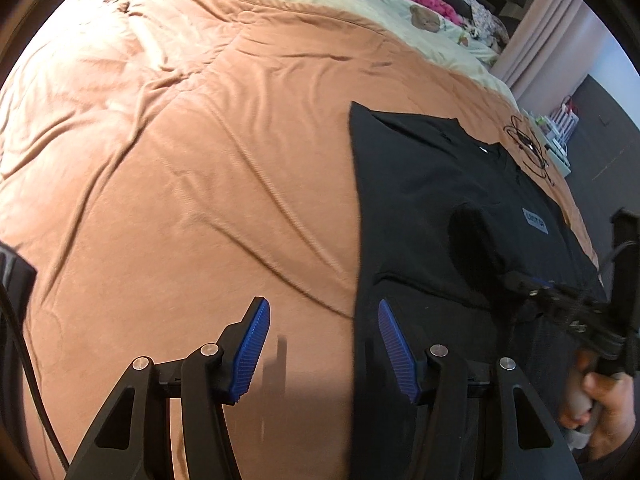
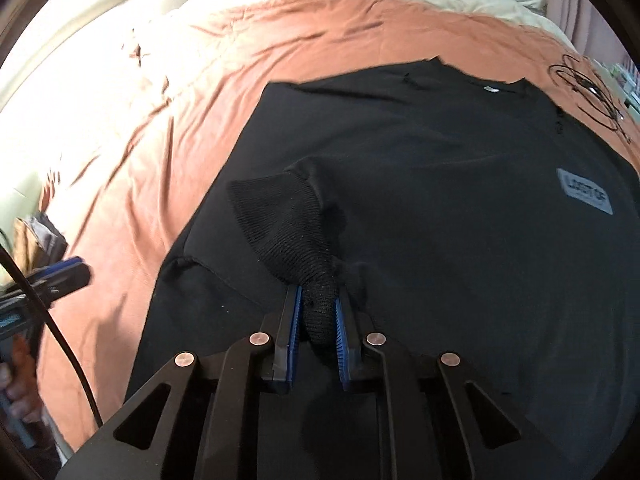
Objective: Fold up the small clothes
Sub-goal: 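Grasp the shirt's other side edge with the right gripper, then fold the held side across the shirt body and open the right gripper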
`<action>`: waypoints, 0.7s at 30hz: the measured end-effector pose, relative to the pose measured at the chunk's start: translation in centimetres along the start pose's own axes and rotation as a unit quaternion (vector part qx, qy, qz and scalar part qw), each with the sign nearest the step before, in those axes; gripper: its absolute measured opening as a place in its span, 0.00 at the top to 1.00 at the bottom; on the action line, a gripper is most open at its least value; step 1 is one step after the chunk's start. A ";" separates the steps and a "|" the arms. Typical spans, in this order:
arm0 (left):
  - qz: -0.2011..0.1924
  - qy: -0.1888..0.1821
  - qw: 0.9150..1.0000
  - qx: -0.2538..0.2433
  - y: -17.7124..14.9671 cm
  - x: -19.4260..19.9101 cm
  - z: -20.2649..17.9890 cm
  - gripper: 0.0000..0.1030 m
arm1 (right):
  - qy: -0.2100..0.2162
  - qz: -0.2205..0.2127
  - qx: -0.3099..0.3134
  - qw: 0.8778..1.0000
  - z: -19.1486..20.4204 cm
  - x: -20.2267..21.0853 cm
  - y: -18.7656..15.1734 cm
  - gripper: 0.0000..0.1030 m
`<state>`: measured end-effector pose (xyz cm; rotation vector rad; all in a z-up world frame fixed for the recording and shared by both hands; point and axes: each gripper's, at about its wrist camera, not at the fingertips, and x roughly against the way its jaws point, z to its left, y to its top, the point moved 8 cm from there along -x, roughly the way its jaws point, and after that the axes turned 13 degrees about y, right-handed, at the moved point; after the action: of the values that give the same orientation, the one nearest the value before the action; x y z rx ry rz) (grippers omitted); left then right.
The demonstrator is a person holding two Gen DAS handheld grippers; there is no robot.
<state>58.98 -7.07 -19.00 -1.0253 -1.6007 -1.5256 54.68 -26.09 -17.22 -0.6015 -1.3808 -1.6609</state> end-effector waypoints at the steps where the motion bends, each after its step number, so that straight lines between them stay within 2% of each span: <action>1: 0.000 0.001 1.000 -0.005 0.1 -0.2 -0.6 0.43 | -0.001 -0.005 -0.001 1.000 -0.4 0.7 0.1 0.88; 11: 0.005 0.008 0.999 -0.044 0.5 -1.5 -4.5 0.43 | -0.027 -0.054 -0.043 0.997 -7.3 8.5 -0.6 0.88; 21: 0.010 0.020 0.998 -0.060 0.5 -3.0 -5.9 0.43 | -0.086 -0.080 -0.092 0.989 -14.8 13.6 -2.1 0.88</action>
<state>60.52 -13.18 -21.02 -1.0652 -1.4821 -1.6362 48.41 -44.35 -11.30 -0.7716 -1.4386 -1.9182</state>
